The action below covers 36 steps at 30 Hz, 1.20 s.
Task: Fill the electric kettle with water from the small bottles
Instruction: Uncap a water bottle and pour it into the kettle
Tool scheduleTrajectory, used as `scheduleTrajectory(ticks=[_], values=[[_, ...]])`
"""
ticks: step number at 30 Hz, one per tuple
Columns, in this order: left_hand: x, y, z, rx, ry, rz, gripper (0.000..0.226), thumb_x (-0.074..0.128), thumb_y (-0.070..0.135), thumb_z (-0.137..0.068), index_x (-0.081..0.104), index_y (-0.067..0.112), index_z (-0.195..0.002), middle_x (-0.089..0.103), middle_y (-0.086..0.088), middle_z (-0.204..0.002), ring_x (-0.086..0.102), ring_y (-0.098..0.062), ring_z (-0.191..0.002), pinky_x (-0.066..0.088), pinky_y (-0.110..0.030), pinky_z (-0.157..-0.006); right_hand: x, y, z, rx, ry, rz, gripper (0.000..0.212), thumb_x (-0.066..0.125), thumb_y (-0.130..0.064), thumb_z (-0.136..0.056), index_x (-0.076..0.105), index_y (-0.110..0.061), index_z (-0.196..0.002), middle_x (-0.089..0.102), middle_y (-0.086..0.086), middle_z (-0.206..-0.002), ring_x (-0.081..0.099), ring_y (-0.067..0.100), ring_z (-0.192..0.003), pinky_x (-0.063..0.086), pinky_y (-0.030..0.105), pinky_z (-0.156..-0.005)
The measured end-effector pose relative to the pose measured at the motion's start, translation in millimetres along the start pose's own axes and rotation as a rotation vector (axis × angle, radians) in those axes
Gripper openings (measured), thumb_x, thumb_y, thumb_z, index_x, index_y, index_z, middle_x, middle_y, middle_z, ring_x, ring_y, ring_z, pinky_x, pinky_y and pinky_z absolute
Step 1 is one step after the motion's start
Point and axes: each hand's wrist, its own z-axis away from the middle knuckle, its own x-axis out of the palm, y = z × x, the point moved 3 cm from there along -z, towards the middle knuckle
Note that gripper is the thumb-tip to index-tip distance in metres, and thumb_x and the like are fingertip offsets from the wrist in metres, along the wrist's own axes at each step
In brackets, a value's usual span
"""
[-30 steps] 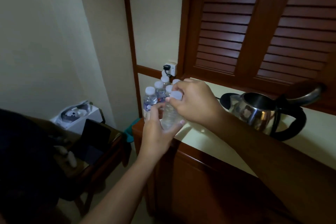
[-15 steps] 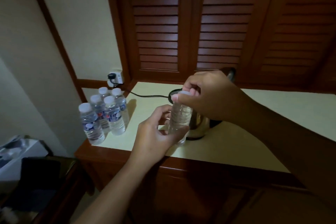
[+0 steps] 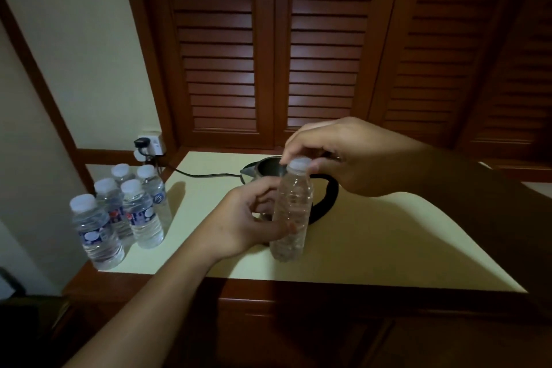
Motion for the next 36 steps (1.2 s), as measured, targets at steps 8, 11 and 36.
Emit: scheduleTrajectory(ticks=[8, 11, 36], values=[[8, 4, -1, 0.006, 0.057, -0.030, 0.057, 0.077, -0.004, -0.088, 0.065, 0.026, -0.136, 0.077, -0.001, -0.117, 0.072, -0.021, -0.111, 0.061, -0.030, -0.080, 7, 5, 8, 0.071, 0.144, -0.091, 0.035, 0.068, -0.044, -0.092, 0.064, -0.036, -0.126, 0.062, -0.022, -0.124, 0.056, -0.001, -0.118, 0.049, 0.033, -0.100], [11, 4, 2, -0.008, 0.073, -0.042, 0.053, 0.081, 0.004, -0.087, 0.066, 0.026, -0.133, 0.076, -0.001, -0.114, 0.072, -0.023, -0.106, 0.061, -0.032, -0.083, 15, 9, 11, 0.092, 0.189, -0.051, 0.029, 0.063, -0.042, -0.096, 0.065, -0.037, -0.124, 0.063, -0.026, -0.116, 0.054, -0.007, -0.109, 0.047, 0.021, -0.094], [14, -54, 23, -0.243, 0.298, -0.143, 0.047, 0.084, 0.016, -0.087, 0.066, 0.031, -0.128, 0.077, 0.010, -0.115, 0.073, -0.009, -0.108, 0.059, -0.027, -0.092, 226, 122, 76, 0.526, 0.392, -0.195, 0.014, 0.069, -0.038, -0.085, 0.070, -0.025, -0.090, 0.070, -0.010, -0.092, 0.064, 0.011, -0.086, 0.054, 0.039, -0.085]])
